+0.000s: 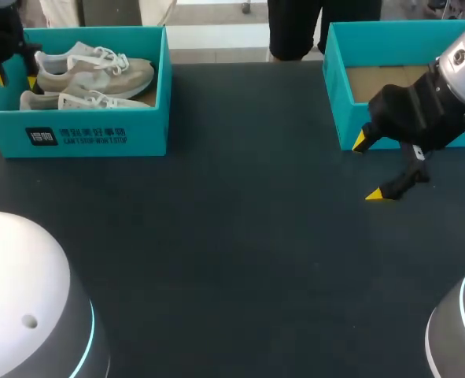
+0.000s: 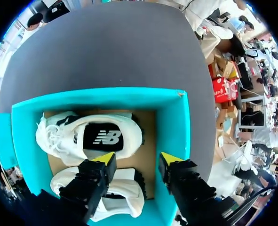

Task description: Take the shoe out of the shoebox, open the shoe tongue, remove and reinsert the insole, then place the shoe into the shoebox

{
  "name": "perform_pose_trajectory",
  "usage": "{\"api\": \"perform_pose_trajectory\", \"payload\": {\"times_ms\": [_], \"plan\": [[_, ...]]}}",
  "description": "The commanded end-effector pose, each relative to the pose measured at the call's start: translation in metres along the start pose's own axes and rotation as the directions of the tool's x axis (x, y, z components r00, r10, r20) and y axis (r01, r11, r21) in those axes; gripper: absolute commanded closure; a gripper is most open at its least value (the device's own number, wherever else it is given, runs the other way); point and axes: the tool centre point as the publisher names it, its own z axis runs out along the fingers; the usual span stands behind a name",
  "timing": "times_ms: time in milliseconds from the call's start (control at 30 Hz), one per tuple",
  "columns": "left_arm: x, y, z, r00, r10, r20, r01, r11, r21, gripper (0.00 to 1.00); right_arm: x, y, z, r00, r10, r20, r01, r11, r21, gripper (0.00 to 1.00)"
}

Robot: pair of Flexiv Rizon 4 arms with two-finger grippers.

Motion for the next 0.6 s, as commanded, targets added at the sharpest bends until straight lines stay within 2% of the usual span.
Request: {"api": "perform_pose_trajectory", "payload": {"times_ms": [33,100,167,400,533,600], "plan": [[-0.001,-0.009,0.007,1.000,0.003,0.001,-0.003,0.999,-0.044,0.51,-0.002,0.001,0.002,1.000,0.001,-0.004,-0.001,1.000,0.002,0.00],[-0.002,-0.010,0.009,1.000,0.017,0.023,-0.016,0.999,-0.041,0.37,-0.002,0.001,0.002,1.000,0.001,-0.004,-0.001,1.000,0.002,0.00],[-0.002,-0.012,0.010,0.999,0.024,0.022,-0.023,0.999,-0.049,0.31,-0.002,0.001,0.002,1.000,0.001,-0.004,-0.001,1.000,0.002,0.00],[-0.006,-0.017,0.024,0.998,0.057,0.017,-0.056,0.997,-0.047,0.35,-0.002,0.001,0.002,1.000,0.001,-0.004,-0.001,1.000,0.002,0.00],[-0.008,-0.017,0.036,0.997,0.077,0.005,-0.076,0.992,-0.097,0.35,-0.002,0.001,0.002,1.000,0.001,-0.004,-0.001,1.000,0.002,0.00],[-0.009,-0.016,0.043,0.997,0.073,0.003,-0.072,0.994,-0.087,0.34,-0.002,0.001,0.002,1.000,0.001,-0.004,-0.001,1.000,0.002,0.00]]}}
